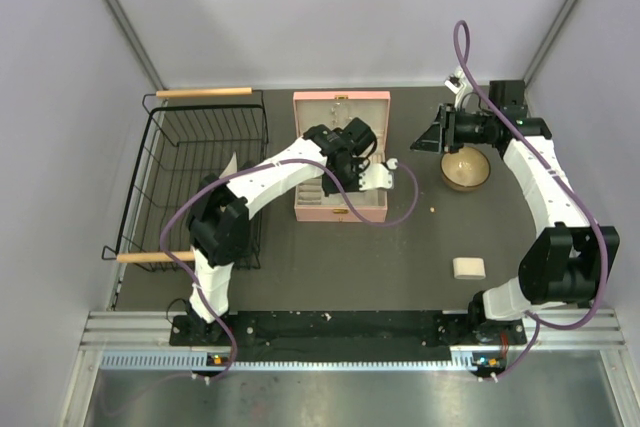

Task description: Organize the mixed jewelry

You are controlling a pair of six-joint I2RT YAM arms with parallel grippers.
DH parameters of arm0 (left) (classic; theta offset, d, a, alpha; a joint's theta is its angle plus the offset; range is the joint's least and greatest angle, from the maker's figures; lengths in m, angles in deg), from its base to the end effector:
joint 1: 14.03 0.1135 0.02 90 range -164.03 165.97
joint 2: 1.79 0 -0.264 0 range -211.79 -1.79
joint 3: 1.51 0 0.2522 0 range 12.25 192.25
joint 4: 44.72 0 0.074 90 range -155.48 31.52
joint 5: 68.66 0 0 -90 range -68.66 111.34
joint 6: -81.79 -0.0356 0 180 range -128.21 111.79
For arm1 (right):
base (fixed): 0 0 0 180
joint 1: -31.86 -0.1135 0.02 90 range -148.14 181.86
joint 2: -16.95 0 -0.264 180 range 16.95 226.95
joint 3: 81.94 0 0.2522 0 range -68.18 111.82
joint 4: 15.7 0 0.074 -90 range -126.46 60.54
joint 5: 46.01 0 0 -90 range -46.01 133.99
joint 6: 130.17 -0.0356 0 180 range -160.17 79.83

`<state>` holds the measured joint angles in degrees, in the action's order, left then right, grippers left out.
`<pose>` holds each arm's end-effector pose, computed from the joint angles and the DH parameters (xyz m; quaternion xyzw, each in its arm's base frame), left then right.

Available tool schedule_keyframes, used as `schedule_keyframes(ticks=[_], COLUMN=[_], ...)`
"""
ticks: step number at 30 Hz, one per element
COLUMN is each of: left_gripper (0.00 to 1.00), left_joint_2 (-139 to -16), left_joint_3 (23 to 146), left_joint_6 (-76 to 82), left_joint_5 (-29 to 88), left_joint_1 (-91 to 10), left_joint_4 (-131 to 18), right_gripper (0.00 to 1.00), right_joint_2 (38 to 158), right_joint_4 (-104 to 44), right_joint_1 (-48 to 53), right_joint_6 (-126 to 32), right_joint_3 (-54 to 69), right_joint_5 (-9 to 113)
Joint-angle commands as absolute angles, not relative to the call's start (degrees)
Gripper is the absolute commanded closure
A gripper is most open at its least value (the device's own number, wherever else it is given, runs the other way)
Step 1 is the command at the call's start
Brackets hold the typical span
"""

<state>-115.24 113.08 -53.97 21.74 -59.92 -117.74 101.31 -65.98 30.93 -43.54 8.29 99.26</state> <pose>0.2861 -0.2955 0.2565 0.7086 0.6878 -0.0036 0.1575 0.3118 0.0343 0.3360 -0.1623 0.8204 0.4402 0.3270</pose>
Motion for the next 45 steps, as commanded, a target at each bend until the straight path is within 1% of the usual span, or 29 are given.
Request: schedule_keyframes(ticks=[1, 16, 45], left_gripper=[1.0, 1.0, 1.0], left_joint_2=[-114.2, -115.5, -114.4], left_joint_3=[115.1, 114.6, 112.3], left_joint_6=[-53.9, -54.4, -54.4], left_joint_5=[22.2, 21.9, 21.9], left_joint_1=[-59.6, -59.3, -58.5], left_joint_4=[-115.7, -114.9, -114.6], right_gripper=[0.67, 0.66, 0.67], right_joint_2=[98.9, 98.5, 98.7], right_joint_4=[-64.7, -64.6, -64.6], right_joint_1=[31.7, 31.6, 31.6], right_joint_6=[-42.5, -42.5, -42.6], right_joint_3=[8.3, 7.8, 7.7], right_joint_5=[100.7, 100.9, 101.1])
